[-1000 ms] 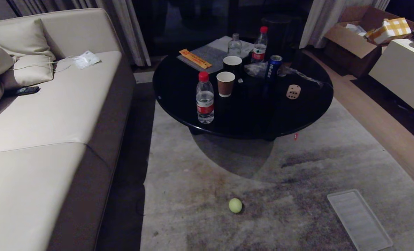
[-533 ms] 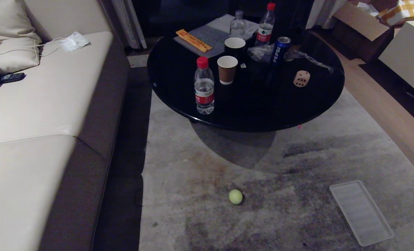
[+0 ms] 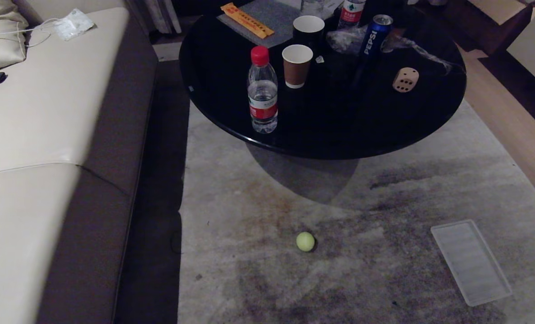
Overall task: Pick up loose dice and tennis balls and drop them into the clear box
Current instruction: Pick up the ball on the floor
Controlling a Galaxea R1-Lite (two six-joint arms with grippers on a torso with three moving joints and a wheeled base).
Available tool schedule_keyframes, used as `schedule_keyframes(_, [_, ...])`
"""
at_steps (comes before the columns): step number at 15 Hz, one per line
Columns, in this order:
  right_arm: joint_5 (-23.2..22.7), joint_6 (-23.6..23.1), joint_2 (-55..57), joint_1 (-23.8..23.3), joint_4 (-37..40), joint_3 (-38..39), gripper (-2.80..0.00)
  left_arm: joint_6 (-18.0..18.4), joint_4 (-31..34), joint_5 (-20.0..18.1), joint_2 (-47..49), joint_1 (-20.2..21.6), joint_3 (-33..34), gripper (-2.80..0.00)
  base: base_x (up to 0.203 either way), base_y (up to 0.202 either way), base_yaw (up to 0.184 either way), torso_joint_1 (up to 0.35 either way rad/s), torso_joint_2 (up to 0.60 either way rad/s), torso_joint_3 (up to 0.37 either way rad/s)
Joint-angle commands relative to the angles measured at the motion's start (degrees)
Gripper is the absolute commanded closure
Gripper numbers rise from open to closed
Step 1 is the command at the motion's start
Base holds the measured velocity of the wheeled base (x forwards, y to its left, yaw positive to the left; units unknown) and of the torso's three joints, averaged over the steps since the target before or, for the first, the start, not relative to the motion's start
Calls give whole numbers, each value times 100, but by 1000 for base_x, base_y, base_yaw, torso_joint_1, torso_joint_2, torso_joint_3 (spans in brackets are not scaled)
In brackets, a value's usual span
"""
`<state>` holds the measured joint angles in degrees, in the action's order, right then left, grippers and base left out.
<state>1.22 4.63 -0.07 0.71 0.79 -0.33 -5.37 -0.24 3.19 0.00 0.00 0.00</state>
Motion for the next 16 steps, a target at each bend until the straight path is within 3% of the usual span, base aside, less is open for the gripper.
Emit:
schedule_keyframes(1, [1, 3, 7, 0, 0, -2, 0, 19, -2, -12, 9, 0, 9, 0, 0, 0, 0, 6, 9, -201])
schedule_keyframes(16, [1, 3, 7, 0, 0, -2, 0, 45, 7, -12, 9, 0, 9, 0, 0, 0, 0, 2, 4, -198])
